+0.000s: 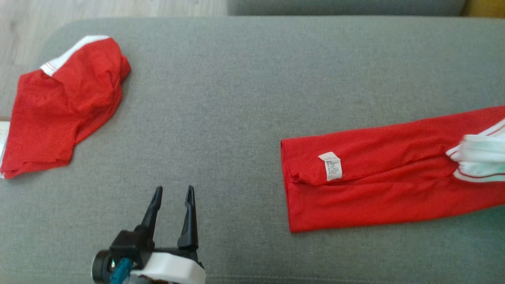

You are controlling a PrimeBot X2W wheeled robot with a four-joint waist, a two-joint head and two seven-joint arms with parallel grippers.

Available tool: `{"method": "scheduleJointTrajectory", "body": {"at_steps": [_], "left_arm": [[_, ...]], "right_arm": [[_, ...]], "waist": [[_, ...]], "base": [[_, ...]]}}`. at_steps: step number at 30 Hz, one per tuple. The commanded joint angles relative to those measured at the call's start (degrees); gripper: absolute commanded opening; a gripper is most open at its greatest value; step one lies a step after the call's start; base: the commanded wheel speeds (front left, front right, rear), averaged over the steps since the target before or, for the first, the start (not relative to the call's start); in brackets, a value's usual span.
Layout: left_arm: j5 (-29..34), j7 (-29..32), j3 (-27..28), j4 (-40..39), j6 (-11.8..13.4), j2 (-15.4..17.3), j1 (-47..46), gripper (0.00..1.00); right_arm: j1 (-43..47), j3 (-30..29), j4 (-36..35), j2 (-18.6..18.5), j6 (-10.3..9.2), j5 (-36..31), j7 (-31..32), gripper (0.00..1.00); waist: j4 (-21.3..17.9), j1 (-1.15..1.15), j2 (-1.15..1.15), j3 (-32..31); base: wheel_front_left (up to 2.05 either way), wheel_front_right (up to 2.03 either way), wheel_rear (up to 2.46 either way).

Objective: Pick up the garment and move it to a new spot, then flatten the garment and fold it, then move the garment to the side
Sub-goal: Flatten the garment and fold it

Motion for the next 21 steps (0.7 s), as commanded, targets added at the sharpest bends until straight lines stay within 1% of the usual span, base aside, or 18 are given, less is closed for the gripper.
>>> {"method": "scheduleJointTrajectory", "body": {"at_steps": [1,2,5,7,10,13,16,21], "left_arm": [[-0.2,-0.7,1.8,-1.6,0.1,-0.4,-0.7,1.00],[-0.8,-0.7,1.5,-1.7,0.5,-0.4,-0.4,1.00],[-1.2,-0.7,1.3,-1.8,1.0,-0.4,-0.2,1.00],[-1.5,-0.7,1.0,-1.6,1.0,-0.4,-0.3,1.00],[-1.7,-0.7,0.7,-1.4,1.1,-0.4,-0.7,1.00],[-1.9,-0.7,0.4,-0.8,1.3,-0.4,-1.1,1.00],[-1.9,-0.7,0.1,0.0,1.3,-0.5,-1.5,1.00],[-2.3,-0.7,-0.5,1.0,1.4,-0.5,-2.4,1.00]], "right_arm": [[0.0,1.2,-3.9,-1.6,-0.04,0.8,0.3,0.00],[1.9,3.6,-8.6,-0.3,-0.04,2.2,1.8,0.00],[4.5,8.3,-15.2,1.7,-0.04,3.6,3.7,0.00],[5.7,11.5,-18.3,3.8,-0.04,3.9,4.6,0.00],[6.6,16.6,-21.0,7.1,-0.04,4.1,4.8,0.00],[6.0,21.2,-21.3,11.1,-0.04,4.1,3.3,0.00],[4.1,25.2,-19.4,14.1,-0.04,3.1,1.7,0.00],[2.0,31.9,-15.8,16.7,-0.04,2.2,0.8,0.00]], "waist": [[0.0,0.00,0.00,-0.9],[-0.2,0.00,0.00,-1.5],[-0.7,0.00,0.00,-1.7],[-0.9,0.00,0.00,-1.7],[-1.0,0.00,0.00,-1.2],[-1.1,0.00,0.00,-0.8],[-1.0,0.00,0.00,-0.4],[0.2,0.00,0.00,-0.2]], "base": [[0.00,0.00,0.00],[0.00,0.00,0.00],[0.00,0.00,0.00],[0.00,0.00,0.00],[0.00,0.00,0.00],[0.00,0.00,0.00],[0.00,0.00,0.00],[0.00,0.00,0.00]]}}
